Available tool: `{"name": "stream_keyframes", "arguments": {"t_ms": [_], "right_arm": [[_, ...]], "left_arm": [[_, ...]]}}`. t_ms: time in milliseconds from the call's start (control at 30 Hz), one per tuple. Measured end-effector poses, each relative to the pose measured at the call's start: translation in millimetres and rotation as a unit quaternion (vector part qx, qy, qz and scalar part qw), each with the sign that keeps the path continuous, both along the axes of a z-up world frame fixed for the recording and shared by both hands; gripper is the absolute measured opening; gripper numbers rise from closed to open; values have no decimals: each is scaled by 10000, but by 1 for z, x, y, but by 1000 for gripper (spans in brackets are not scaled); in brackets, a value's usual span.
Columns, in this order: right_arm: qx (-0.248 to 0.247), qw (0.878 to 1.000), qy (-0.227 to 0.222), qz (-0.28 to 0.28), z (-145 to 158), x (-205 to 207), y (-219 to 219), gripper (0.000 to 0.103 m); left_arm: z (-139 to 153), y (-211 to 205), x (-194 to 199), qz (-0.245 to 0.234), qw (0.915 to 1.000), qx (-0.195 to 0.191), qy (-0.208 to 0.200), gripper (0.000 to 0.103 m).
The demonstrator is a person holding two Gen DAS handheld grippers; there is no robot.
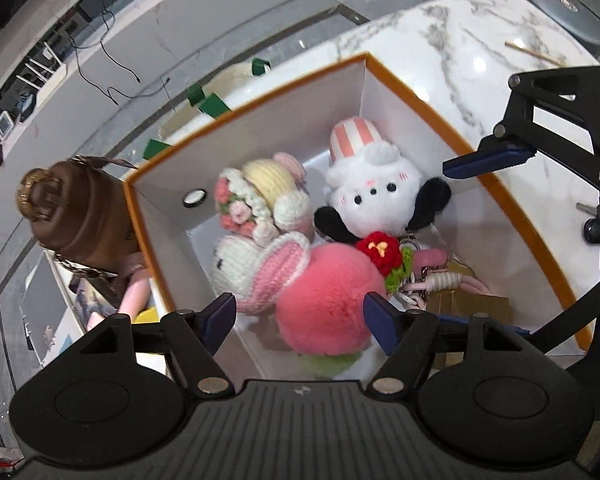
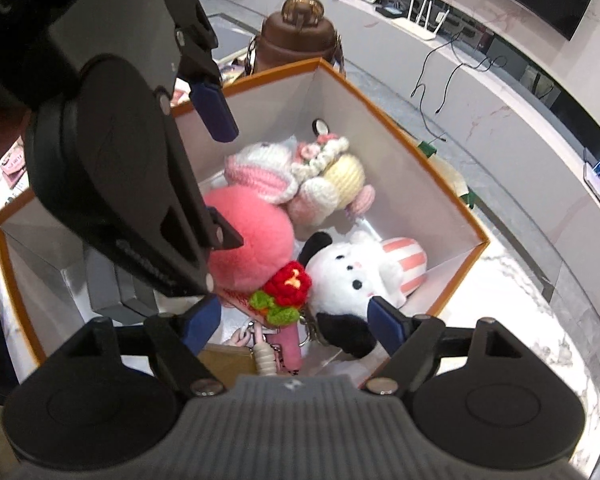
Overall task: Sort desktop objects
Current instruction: 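Open both tools to release pompom and orange, then withdraw from box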
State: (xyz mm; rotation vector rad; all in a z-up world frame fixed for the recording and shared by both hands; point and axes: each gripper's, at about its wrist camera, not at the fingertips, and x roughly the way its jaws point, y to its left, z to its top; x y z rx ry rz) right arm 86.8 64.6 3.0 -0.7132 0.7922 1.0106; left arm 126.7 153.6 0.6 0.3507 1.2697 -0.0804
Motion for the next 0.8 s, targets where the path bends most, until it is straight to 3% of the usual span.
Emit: {"name": "stream_keyframes", "arguments": {"t_ms": [367,800], "right_arm": [[380,9992,-100,-98,26,-24,-35,82],[935,9941,-211,-514,54,-39,-94,87]], "left_arm": [[42,-15,-29,219,9972,-266,-668,83],[89,-63,-82,454,9761,-1085,-1826,83]]}}
